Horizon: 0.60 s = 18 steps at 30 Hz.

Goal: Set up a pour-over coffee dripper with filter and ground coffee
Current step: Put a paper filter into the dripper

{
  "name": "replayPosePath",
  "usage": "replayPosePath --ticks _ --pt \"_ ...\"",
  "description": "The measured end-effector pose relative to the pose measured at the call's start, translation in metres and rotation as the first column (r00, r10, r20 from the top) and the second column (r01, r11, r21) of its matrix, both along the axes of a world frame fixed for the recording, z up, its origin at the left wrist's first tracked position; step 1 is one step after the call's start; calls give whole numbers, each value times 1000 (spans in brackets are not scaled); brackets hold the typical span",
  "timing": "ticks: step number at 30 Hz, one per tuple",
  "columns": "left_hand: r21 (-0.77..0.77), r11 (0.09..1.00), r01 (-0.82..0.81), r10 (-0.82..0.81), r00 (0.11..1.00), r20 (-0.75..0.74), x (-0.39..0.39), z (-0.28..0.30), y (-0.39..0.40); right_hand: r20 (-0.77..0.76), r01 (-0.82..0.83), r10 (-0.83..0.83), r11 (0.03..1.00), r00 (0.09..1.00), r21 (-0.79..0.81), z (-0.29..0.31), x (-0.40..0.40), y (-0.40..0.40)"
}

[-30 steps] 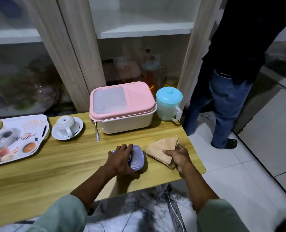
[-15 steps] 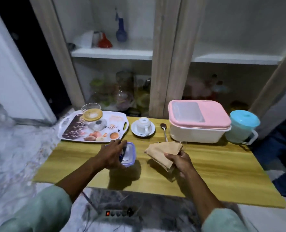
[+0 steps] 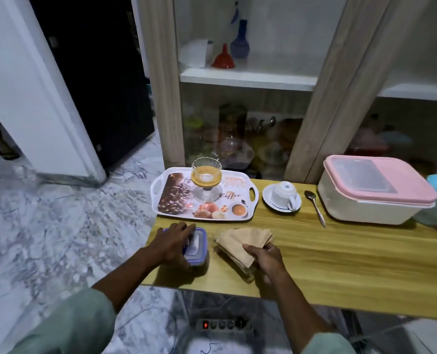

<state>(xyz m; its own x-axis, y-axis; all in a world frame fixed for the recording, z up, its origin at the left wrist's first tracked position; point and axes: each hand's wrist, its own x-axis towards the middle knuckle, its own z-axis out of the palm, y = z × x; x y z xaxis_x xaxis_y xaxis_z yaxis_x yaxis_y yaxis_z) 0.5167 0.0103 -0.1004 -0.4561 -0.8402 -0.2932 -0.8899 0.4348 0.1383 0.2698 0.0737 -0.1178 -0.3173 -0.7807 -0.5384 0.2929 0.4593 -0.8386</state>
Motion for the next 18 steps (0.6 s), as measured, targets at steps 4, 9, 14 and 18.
replayPosePath --ticks 4,9,14,18 --pt "53 997 52 -54 998 31 23 -10 -12 -20 3 -2 998 1000 55 -12 29 -9" --pt "99 988 115 -122 990 70 39 -24 -19 -148 48 -30 992 988 115 -30 48 -13" --pt "102 987 122 -128 990 53 52 -35 -20 -345 75 10 970 939 233 -42 56 -13" --pt "135 979 156 -160 987 22 53 -36 -22 -632 39 202 938 748 345 -31 57 -15"
